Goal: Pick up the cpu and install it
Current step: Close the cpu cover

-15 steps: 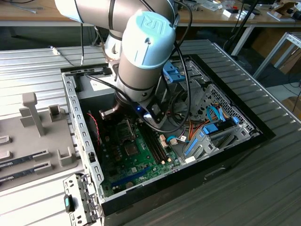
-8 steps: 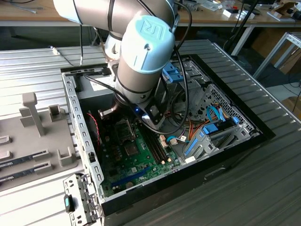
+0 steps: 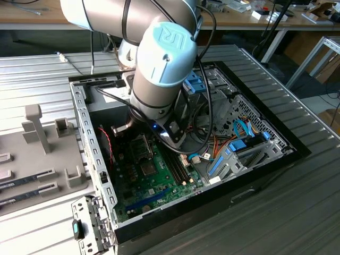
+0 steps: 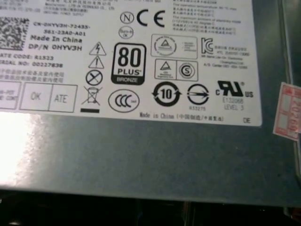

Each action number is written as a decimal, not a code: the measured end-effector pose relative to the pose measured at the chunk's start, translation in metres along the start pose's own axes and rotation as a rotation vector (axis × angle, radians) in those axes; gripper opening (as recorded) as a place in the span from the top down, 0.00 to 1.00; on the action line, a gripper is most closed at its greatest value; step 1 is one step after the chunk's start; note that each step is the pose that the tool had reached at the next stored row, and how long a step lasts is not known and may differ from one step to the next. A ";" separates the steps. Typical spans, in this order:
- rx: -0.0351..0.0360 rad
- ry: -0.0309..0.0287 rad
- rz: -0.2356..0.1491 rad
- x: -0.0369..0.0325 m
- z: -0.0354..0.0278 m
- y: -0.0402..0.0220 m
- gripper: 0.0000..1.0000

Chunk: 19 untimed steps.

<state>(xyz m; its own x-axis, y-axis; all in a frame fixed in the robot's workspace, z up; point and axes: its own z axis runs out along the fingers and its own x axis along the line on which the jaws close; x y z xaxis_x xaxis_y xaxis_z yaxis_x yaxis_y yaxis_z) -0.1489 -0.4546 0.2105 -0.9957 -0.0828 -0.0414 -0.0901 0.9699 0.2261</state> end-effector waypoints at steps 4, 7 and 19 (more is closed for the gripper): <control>-0.0010 0.0001 0.000 0.0001 0.0009 -0.0003 0.34; -0.0020 -0.0001 0.000 0.0001 0.0009 -0.0003 0.34; -0.0053 -0.0003 0.000 0.0001 0.0009 -0.0003 0.43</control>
<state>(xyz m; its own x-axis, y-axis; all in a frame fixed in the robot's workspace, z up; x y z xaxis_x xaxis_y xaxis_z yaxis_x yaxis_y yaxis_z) -0.1489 -0.4547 0.2095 -0.9957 -0.0827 -0.0417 -0.0901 0.9687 0.2313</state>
